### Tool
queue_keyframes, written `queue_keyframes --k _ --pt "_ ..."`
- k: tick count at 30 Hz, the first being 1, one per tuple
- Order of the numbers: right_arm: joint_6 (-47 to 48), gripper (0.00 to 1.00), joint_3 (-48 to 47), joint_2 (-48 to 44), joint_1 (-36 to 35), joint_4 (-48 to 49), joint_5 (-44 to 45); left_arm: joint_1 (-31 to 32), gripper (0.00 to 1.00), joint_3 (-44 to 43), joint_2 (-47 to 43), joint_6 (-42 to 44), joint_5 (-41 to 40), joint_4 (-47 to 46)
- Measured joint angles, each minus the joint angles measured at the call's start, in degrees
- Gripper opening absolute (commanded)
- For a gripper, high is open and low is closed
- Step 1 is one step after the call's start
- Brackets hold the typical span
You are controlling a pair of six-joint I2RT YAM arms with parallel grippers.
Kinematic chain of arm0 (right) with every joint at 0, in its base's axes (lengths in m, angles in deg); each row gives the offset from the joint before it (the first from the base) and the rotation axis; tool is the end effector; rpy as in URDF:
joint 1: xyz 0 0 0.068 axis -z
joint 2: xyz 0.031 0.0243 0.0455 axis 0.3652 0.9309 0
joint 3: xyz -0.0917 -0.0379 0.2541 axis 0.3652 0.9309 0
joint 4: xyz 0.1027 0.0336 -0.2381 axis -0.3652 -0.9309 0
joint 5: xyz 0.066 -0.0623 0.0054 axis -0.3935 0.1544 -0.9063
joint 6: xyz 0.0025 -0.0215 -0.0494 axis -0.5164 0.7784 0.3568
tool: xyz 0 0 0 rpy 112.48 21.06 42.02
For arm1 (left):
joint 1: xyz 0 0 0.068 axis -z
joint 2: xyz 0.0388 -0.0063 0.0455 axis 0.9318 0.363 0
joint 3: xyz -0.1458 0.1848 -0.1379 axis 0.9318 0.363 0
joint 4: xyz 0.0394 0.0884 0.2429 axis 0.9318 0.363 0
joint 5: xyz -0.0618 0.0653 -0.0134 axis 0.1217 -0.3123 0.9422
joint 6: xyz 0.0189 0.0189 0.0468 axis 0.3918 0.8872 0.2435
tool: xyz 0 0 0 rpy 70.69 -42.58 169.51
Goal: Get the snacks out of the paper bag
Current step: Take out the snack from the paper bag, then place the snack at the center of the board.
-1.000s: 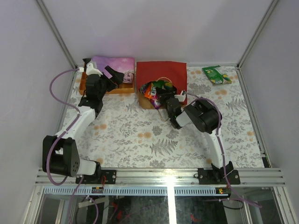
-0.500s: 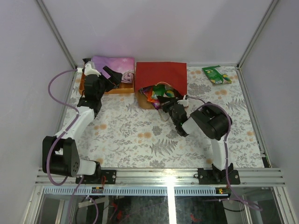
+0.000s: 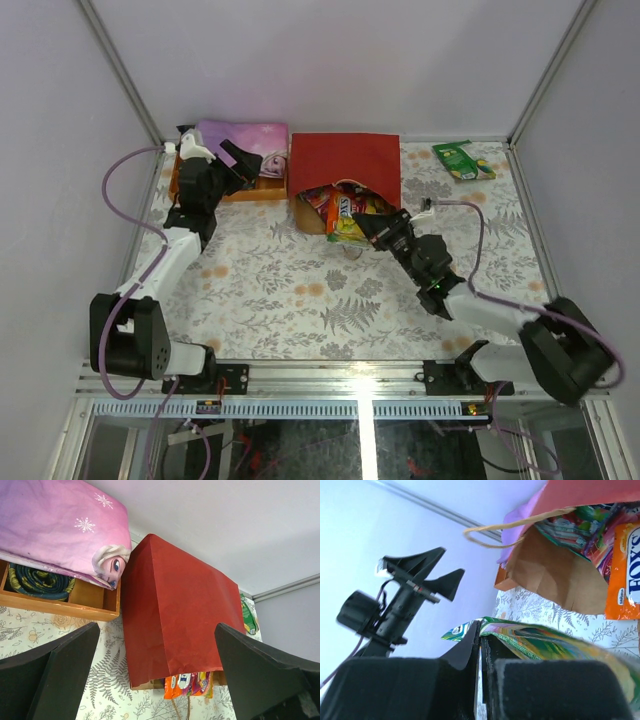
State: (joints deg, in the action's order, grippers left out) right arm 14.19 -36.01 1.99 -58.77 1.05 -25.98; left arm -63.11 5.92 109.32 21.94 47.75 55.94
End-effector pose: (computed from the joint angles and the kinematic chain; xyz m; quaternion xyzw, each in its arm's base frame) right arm 0.2149 0.1591 0.2384 0.2069 0.6086 0.5833 0.4966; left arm 0.3188 -0.0339 0.3092 -0.1886 0.7467 -0.2615 0.5818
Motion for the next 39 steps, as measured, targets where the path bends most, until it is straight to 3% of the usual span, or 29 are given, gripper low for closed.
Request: queue_keyframes --k 5,9,12,15,21,23,30,34,39 --pt "5.5 0.0 3.0 -22.3 -0.2 -20.4 0.6 0.0 1.0 -0.2 0.0 0.3 0.2 0.3" --pt "9.4 0.0 4.4 -40.7 -0.2 -41.4 8.2 0.0 1.0 -0.3 0.1 0.7 0.3 1.1" --pt "13.0 0.0 2.8 -49.9 -0.1 -56.6 16.9 -0.1 1.0 -1.0 0.8 0.9 0.9 1.8" --pt "16.9 0.0 -1.4 -52.5 0.2 -66.9 24.7 -0.2 1.0 -1.9 1.9 0.8 2.4 2.0" --pt "23.0 0.0 -10.4 -44.3 2.8 -71.9 29.2 -0.4 1.0 -3.7 4.1 0.7 5.6 2.3" --pt "23.5 0.0 -14.0 -39.0 8.5 -71.5 25.2 -0.4 1.0 -4.1 4.5 0.7 6.5 2.4" --pt "15.5 0.0 -20.1 -19.5 42.8 -62.2 -5.0 -0.4 1.0 -5.8 4.9 0.8 8.7 3.7" --pt "9.8 0.0 -21.8 -6.1 51.3 -55.0 -15.1 -0.4 1.0 -6.4 4.9 1.0 9.0 4.7" --pt "7.6 0.0 -27.5 9.0 53.8 -49.4 -21.3 -0.5 1.0 -7.5 5.0 1.5 10.0 6.3"
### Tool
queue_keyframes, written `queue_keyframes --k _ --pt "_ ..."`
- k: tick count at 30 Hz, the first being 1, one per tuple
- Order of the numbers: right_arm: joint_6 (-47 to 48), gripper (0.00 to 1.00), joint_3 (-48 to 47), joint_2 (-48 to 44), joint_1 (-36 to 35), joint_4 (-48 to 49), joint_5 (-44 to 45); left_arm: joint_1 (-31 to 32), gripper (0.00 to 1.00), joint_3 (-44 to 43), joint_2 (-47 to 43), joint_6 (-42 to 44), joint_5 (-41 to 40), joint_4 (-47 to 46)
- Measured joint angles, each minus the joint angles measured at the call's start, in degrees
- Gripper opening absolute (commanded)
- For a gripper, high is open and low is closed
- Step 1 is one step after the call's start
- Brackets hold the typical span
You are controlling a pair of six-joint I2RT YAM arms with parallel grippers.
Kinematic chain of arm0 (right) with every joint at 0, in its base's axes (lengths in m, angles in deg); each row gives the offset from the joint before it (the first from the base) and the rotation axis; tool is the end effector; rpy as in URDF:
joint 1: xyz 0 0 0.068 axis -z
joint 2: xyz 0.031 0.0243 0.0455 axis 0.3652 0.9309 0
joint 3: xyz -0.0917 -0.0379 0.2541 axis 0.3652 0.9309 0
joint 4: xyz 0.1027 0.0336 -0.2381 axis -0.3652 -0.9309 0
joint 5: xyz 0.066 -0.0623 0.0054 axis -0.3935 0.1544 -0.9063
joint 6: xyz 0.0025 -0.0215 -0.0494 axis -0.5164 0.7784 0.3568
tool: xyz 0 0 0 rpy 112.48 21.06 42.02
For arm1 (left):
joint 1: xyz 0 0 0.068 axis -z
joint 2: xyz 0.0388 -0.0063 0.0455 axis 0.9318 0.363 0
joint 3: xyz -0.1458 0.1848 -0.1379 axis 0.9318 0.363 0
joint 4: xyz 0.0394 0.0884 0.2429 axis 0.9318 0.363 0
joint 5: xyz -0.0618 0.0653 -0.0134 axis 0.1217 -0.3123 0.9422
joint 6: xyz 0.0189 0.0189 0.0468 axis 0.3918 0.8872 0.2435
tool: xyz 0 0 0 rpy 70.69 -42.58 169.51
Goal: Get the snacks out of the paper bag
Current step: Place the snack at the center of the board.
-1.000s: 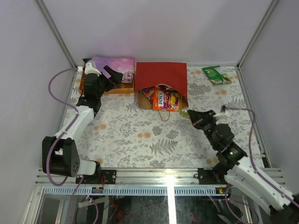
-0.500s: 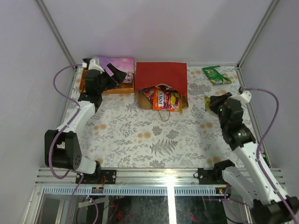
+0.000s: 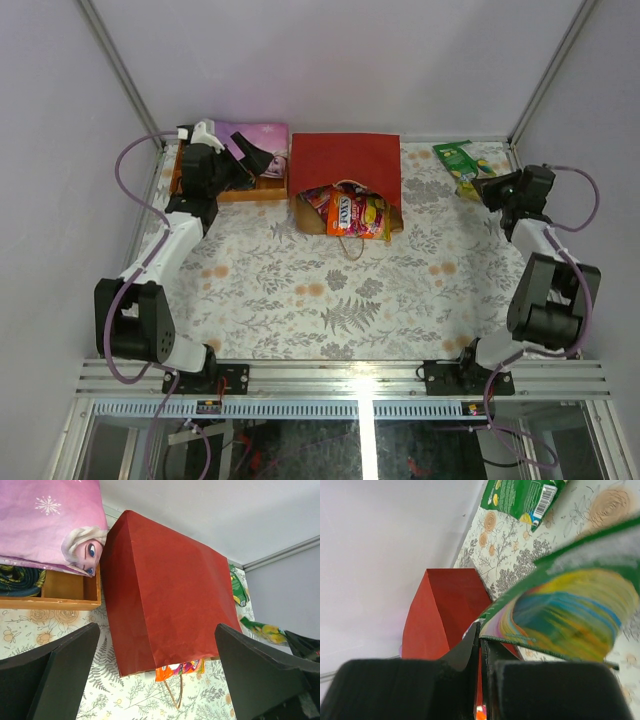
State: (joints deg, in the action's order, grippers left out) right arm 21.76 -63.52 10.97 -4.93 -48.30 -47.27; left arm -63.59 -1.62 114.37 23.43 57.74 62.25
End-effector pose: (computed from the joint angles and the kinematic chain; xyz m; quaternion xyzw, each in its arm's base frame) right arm 0.3279 -0.0875 0.2595 0.4454 0.6877 0.3062 0.4848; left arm 0.3404 -0.0393 0.3170 -0.1359 0.7769 -0.3059 0.5333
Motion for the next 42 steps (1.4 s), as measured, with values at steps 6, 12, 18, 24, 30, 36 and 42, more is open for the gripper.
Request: queue_keyframes --k 6,12,18,24,30,36,42 --pt "-4.5 0.0 3.9 10.4 2.9 14.2 -8.3 0.0 1.0 -0.7 0.4 0.9 0.8 0.5" --pt "-8.3 0.0 18.7 11.9 3.5 27.5 -11.9 0.0 1.0 -0.8 0.9 1.0 1.0 0.5" --pt "-9.1 0.0 29.2 12.2 3.6 28.5 -12.5 0.0 1.0 -0.8 1.1 1.0 1.4 0.5" --pt "-13.2 0.0 26.3 17.6 4.2 33.2 -13.9 0.0 1.0 -0.8 1.3 1.0 1.8 0.5" --pt "-17.8 0.0 22.2 22.0 4.3 36.7 -13.0 -0.1 1.0 -0.8 1.4 1.1 1.7 0.5" --pt "-19.3 0.0 21.9 22.2 5.1 37.2 -12.1 -0.1 1.0 -0.8 1.4 2.0 0.6 0.7" --pt "-17.4 0.66 22.0 17.2 5.6 30.9 -8.4 -0.1 1.0 -0.8 1.4 2.9 -0.4 0.9"
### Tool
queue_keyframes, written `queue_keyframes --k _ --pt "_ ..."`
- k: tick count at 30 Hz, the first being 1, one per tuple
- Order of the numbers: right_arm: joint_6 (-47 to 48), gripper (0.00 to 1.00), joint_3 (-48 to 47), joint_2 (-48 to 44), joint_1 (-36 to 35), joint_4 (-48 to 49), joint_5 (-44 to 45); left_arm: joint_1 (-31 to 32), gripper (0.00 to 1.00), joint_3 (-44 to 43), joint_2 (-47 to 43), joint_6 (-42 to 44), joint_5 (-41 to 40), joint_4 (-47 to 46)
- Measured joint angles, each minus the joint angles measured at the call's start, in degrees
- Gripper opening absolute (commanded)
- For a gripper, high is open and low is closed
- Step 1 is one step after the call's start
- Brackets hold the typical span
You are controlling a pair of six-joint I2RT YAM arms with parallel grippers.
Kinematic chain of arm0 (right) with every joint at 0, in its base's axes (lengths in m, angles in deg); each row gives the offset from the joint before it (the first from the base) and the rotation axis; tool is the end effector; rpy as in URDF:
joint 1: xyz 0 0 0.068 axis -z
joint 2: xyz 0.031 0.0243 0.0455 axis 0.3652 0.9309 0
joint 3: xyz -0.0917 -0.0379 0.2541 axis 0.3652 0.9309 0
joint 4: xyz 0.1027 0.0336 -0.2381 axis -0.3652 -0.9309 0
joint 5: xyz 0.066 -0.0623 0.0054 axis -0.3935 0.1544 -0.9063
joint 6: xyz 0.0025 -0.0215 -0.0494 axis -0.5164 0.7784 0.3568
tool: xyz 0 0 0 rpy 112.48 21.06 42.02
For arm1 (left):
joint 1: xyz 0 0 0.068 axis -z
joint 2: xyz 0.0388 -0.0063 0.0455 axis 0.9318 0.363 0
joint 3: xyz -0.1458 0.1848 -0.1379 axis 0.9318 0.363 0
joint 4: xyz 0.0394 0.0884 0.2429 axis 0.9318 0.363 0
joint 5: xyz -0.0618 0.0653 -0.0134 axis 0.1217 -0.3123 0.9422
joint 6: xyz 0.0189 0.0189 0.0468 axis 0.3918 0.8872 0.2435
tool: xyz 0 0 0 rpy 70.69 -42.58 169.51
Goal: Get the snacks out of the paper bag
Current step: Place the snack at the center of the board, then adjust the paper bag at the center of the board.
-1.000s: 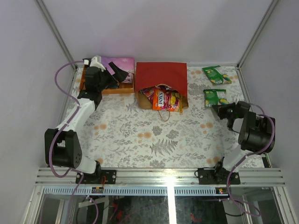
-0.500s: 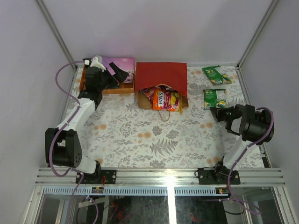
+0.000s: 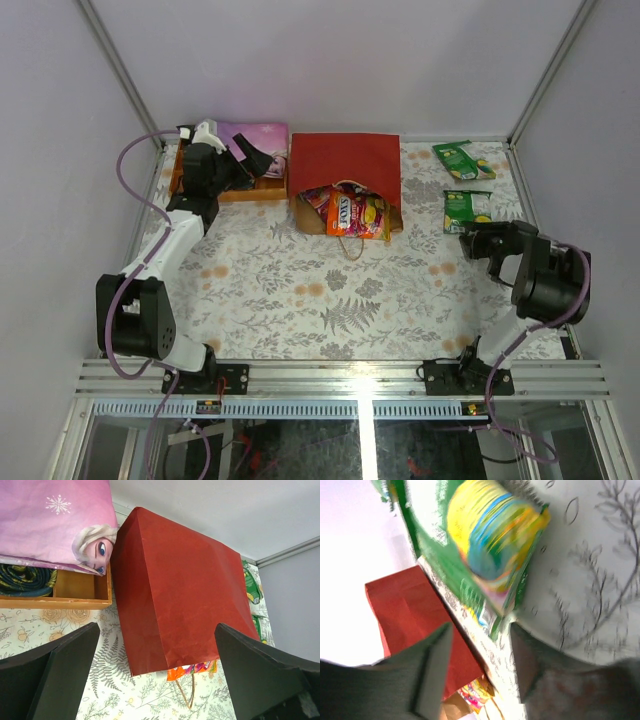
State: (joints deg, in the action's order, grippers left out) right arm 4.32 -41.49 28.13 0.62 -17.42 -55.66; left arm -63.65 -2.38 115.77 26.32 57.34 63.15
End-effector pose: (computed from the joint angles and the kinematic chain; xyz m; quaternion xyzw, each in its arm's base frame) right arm 0.2891 -0.1018 0.1070 0.5764 0.6253 0.3835 0.3602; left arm 0.3457 -0.0392 0.3121 -0.1220 0.7873 -0.2870 0.5318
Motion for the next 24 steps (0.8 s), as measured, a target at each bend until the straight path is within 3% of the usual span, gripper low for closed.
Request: queue_keyframes --k 2,8,11,14,19,24 --pt "1.8 0.77 0.8 -5.9 0.0 -5.1 2.7 0.0 1.0 0.0 0.0 0.3 -0.3 0.2" --pt "7.5 0.78 1.6 -27.4 -0.8 -17.9 9.3 0.0 1.0 0.1 -0.2 0.5 -1.5 0.2" --pt "10.6 0.79 1.0 -32.0 -3.8 -21.7 10.4 0.3 1.0 2.7 -0.7 -1.1 -2.8 -2.3" --pt "13.8 1.0 0.9 -31.7 -10.4 -23.5 11.9 2.8 1.0 7.9 -0.7 -2.7 -7.0 -5.9" --pt "21.4 0.99 0.9 -27.8 -24.9 -18.4 14.8 12.3 1.0 16.3 1.5 -3.0 -16.1 -12.3" --pt "26.9 0.99 0.6 -14.6 -29.1 -1.0 14.4 19.1 1.0 21.6 7.9 -1.9 -23.3 -24.2"
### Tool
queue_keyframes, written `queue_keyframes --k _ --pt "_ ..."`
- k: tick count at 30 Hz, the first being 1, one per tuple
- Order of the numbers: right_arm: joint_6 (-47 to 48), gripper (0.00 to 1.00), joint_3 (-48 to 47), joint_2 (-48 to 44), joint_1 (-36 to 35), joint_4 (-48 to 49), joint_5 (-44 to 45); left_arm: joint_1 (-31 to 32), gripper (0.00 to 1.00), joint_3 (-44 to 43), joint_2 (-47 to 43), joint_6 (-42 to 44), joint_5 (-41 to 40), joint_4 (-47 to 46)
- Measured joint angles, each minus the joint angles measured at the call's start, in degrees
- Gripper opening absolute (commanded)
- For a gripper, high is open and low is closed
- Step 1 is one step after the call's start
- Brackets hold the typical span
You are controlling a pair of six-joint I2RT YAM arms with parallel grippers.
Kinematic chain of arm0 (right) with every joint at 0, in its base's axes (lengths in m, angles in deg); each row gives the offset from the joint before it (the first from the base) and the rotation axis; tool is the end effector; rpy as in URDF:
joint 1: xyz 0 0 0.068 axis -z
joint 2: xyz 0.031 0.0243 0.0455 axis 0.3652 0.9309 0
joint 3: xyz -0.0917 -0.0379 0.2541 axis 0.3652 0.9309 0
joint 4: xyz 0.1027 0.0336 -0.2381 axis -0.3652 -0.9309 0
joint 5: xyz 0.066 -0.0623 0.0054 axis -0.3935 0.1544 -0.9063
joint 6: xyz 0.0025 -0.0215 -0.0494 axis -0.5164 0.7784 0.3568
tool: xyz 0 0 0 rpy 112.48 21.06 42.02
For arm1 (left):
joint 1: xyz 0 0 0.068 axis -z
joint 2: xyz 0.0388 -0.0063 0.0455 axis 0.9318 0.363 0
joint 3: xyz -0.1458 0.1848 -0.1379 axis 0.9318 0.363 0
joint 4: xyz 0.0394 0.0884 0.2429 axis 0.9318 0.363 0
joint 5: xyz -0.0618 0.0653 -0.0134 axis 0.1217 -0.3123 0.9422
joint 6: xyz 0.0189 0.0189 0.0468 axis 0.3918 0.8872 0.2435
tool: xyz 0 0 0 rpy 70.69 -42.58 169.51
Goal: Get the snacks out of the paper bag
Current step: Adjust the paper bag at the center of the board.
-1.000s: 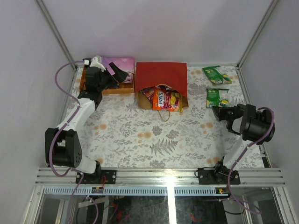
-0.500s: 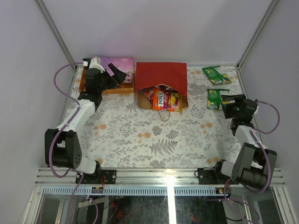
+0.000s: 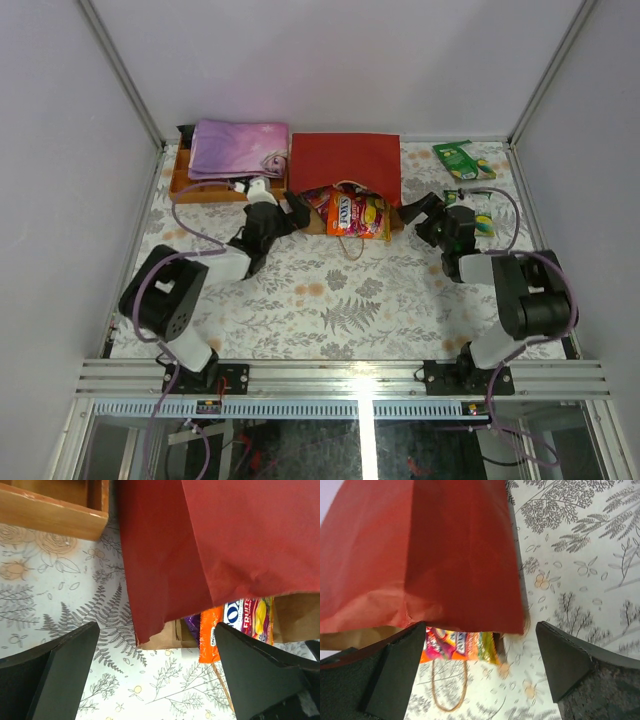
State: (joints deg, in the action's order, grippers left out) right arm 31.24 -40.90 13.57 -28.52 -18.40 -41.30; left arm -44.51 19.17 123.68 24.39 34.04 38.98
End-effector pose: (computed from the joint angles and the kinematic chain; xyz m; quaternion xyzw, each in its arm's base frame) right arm 0.2954 0.0424 0.1738 0.2491 0.7581 0.3416 0.4965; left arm 0.3057 -0.1310 0.1850 -0.1240 0.8153 -0.2193 0.5214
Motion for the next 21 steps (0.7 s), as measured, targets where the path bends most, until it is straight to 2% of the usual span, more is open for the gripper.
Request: queue_keyframes --k 7,11,16,21 --pt "4.0 0.99 0.0 20.8 -0.1 31.5 -2.5 5.6 1.0 5.6 10.1 2.7 -6.3 -22.6" --pt "4.5 0.99 -2.2 30.3 -0.2 43.3 -5.4 5.7 1.0 5.7 15.3 2.7 -6.1 -31.4" --pt "5.0 0.99 -5.6 34.7 -0.5 48.2 -7.2 5.7 1.0 5.5 16.7 2.7 -5.5 -37.3" --pt "9.5 0.99 -5.7 33.6 -0.6 46.1 -6.6 5.7 1.0 5.2 16.7 2.7 -4.8 -39.6"
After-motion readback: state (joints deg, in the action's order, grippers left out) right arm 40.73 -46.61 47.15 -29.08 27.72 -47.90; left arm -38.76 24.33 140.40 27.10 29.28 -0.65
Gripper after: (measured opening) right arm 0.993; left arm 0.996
